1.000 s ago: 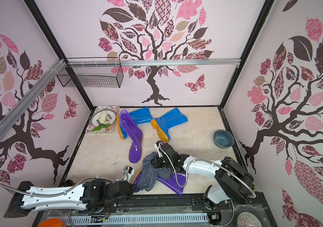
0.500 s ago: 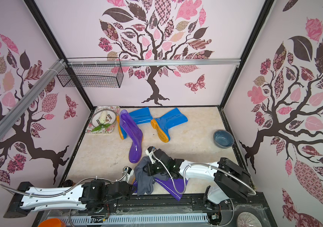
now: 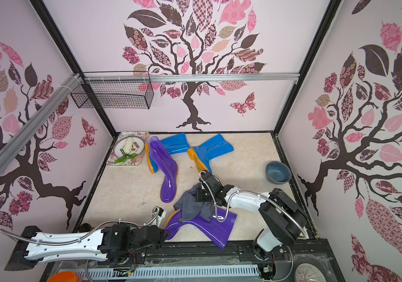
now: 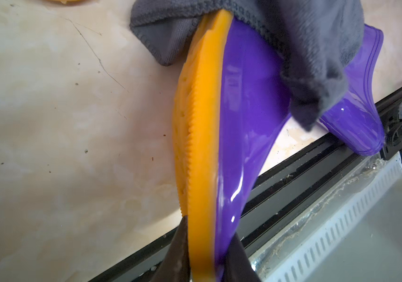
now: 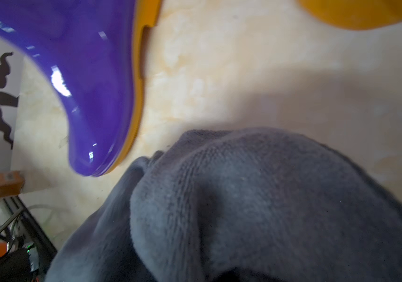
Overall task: Wipe the rubber boots with a cloth
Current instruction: Wipe the dirt off the rubber boot.
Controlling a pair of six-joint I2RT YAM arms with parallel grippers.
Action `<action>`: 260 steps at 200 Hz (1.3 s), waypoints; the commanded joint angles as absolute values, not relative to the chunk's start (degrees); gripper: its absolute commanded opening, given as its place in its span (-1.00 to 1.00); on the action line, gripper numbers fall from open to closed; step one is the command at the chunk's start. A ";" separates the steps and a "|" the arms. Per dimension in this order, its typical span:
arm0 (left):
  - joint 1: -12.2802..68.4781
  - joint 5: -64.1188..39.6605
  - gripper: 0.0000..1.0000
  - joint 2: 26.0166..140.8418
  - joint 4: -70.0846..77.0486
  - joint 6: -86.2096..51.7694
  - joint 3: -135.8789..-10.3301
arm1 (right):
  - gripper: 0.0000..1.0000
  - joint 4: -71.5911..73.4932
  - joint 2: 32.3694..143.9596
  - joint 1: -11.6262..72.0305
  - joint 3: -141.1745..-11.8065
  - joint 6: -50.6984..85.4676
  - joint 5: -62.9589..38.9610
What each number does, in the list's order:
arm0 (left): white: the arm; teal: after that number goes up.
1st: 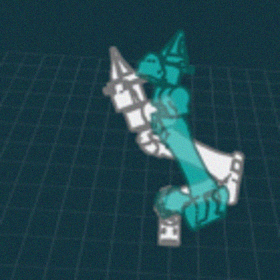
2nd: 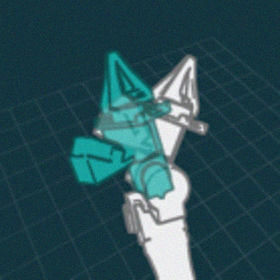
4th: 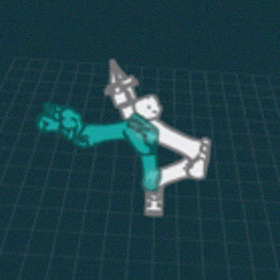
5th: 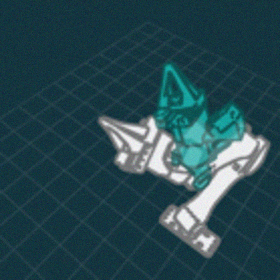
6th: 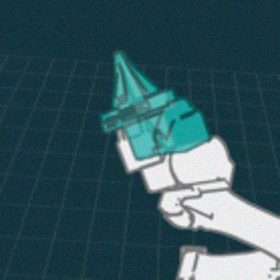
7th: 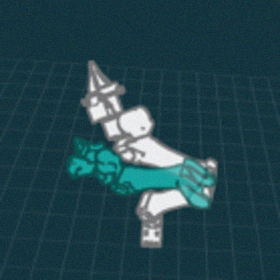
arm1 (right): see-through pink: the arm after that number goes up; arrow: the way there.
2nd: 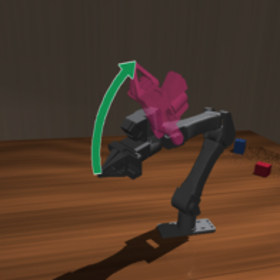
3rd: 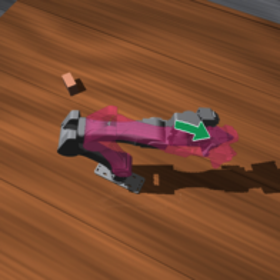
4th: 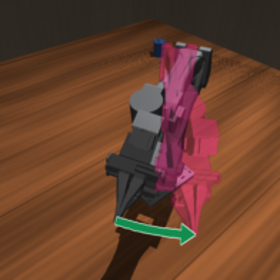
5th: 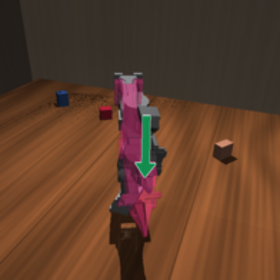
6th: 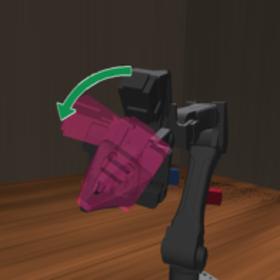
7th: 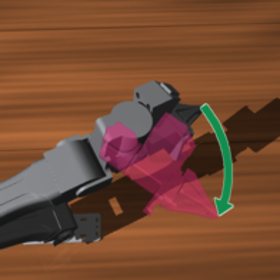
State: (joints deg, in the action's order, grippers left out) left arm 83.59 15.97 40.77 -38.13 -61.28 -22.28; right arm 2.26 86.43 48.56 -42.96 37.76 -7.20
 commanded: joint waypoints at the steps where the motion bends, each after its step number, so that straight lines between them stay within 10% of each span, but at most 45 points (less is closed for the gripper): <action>1: 83.61 16.52 -0.61 41.68 -37.41 -60.58 -21.26 | -1.00 6.20 86.64 52.84 -44.35 41.37 -15.79; 83: 83.67 16.94 -0.62 41.07 -37.82 -61.06 -21.39 | -1.00 -8.19 91.54 35.68 -49.35 32.06 -11.95; 162: 83.67 18.36 -0.62 42.50 -38.83 -60.99 -23.28 | -1.00 -4.58 73.17 58.34 -41.77 41.66 -3.74; 260: 83.67 22.95 -0.62 43.62 -40.26 -66.53 -24.91 | -1.00 -37.13 58.33 58.37 -25.67 75.26 14.04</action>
